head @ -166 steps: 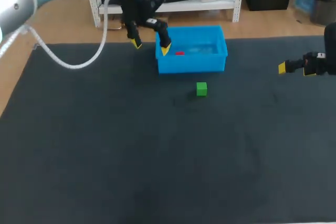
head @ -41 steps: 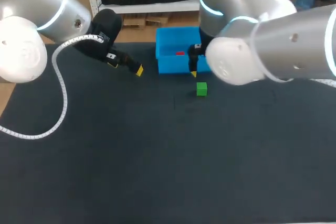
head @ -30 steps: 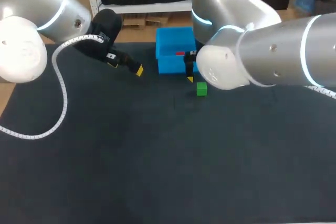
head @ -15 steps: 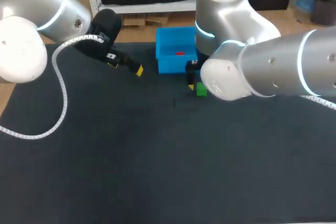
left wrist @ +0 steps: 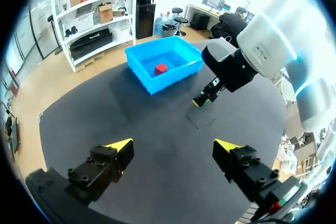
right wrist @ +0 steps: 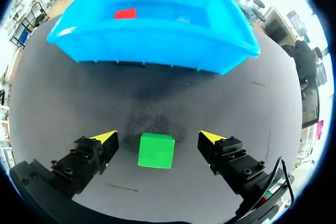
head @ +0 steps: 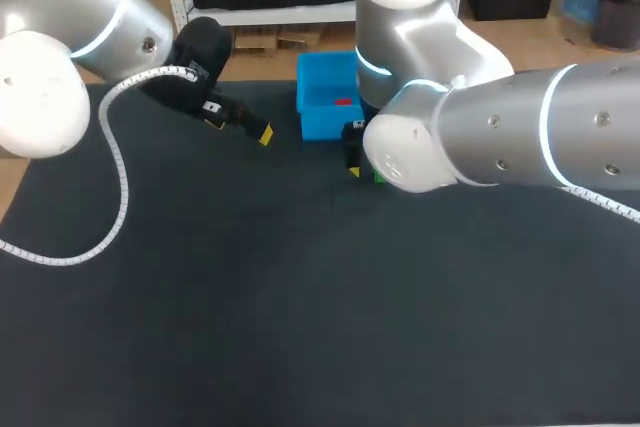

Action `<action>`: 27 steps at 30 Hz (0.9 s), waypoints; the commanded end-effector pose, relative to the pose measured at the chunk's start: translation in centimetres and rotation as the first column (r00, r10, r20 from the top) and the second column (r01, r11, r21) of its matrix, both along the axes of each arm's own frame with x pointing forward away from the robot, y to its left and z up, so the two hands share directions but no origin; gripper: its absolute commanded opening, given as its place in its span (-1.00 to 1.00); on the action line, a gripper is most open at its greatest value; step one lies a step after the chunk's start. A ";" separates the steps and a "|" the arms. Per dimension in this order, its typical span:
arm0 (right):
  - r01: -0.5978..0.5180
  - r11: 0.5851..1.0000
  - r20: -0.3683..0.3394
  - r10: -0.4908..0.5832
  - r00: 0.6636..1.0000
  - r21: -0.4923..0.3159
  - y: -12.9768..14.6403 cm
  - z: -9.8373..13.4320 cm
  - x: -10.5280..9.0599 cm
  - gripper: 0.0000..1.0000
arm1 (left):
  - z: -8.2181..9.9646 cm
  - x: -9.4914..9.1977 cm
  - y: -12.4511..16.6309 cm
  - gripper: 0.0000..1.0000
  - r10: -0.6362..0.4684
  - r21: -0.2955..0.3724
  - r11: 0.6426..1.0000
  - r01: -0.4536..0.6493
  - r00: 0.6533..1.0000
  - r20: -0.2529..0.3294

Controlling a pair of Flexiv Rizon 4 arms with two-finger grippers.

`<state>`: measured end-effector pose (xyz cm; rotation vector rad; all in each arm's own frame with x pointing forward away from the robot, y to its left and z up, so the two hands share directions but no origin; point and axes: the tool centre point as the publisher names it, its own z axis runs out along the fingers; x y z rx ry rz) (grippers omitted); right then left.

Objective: Use the left arm to pick the red cube and place it into the blue plastic box first, then use the right arm to grasp the green cube and put it into the same blue plastic box after the first action is fully finished.

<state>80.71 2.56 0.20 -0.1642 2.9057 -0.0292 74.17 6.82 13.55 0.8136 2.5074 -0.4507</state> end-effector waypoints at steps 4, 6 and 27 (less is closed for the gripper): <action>0.003 1.000 -0.014 -0.003 1.000 -0.012 0.1 -0.4 0.4 1.00 | 0.0 0.0 0.1 1.00 -0.004 -0.004 1.000 0.004 1.000 0.001; 0.005 1.000 -0.013 -0.005 1.000 -0.011 0.1 -0.6 0.6 0.00 | 0.0 0.0 0.1 1.00 -0.004 -0.004 1.000 0.004 1.000 0.001; 0.065 0.998 0.044 -0.066 0.997 0.010 -1.1 3.3 0.0 -1.00 | 0.0 0.0 0.1 1.00 -0.004 -0.004 1.000 0.004 1.000 0.001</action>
